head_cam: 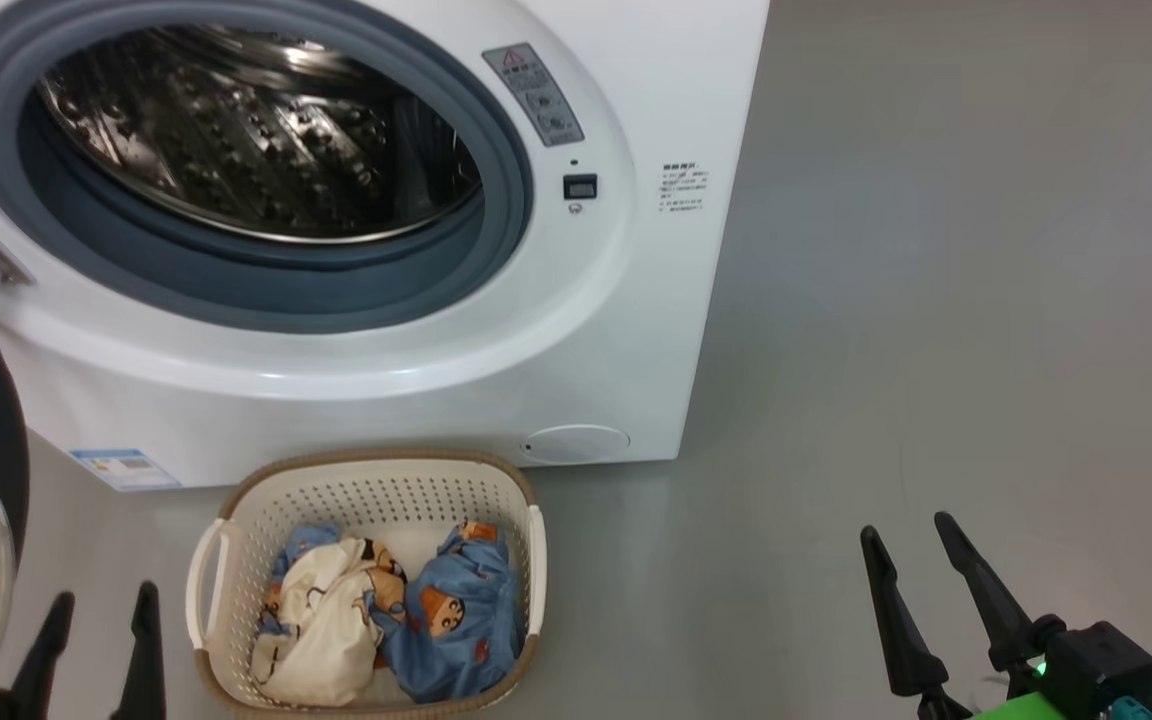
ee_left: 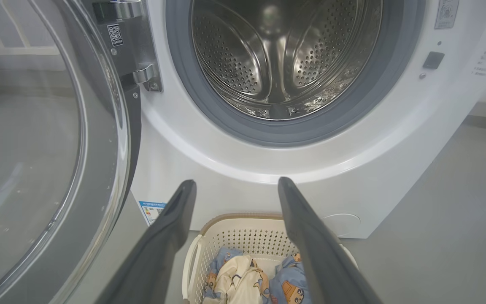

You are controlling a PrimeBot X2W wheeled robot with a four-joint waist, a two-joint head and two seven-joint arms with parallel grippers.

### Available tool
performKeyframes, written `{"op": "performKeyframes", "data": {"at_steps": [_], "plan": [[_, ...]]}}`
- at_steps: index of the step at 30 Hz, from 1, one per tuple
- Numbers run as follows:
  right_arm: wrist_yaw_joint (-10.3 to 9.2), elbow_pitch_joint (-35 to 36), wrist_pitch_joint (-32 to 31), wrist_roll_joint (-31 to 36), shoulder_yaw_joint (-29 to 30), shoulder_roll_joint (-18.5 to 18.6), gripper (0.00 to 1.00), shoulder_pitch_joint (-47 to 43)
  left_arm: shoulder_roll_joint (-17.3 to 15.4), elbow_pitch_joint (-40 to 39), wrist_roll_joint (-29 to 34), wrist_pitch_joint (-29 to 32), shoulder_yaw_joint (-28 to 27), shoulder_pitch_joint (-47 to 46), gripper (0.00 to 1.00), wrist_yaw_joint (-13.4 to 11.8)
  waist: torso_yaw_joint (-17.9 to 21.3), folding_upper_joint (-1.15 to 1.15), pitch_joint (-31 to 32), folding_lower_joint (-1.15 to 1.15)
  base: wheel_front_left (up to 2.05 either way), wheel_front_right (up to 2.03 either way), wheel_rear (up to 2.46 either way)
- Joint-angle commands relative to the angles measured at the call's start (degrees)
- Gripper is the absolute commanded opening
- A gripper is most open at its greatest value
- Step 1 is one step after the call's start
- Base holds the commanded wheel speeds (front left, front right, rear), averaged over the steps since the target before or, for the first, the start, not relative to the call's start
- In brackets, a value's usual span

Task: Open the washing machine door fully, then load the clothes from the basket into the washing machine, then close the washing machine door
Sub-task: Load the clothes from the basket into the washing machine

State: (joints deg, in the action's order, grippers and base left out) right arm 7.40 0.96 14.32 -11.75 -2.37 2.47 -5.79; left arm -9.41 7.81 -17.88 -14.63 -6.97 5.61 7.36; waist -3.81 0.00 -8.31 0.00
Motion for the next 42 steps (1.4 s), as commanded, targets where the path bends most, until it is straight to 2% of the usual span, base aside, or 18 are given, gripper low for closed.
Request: {"op": "performKeyframes", "data": {"at_steps": [1,15,33,42], "plan": [[0.09,1.69,0.68,-0.47,-1.58,0.41,1.00,1.85,-1.74,-0.93,-0.55,-0.37,-1.73,-2.65,1.00,0.12,-0.05,0.00,-1.80,0.00,0.00,0.00,0.00],[0.09,2.30,0.68,0.38,-2.82,0.41,1.00,4.20,-5.57,1.50,-6.43,-0.37,1.82,-8.62,1.00,0.13,0.29,0.00,-9.13,0.00,0.00,0.00,0.00],[0.09,4.73,0.68,1.89,-4.15,0.41,1.00,8.08,-15.79,12.25,-14.93,-0.37,13.08,-23.87,1.00,0.13,1.98,0.00,-24.37,0.00,0.00,0.00,0.00],[0.09,6.51,0.68,1.94,-4.39,0.41,1.00,10.05,-21.14,16.47,-20.33,-0.37,19.90,-30.64,1.00,0.13,2.92,0.00,-33.88,0.00,0.00,0.00,0.00]]}}
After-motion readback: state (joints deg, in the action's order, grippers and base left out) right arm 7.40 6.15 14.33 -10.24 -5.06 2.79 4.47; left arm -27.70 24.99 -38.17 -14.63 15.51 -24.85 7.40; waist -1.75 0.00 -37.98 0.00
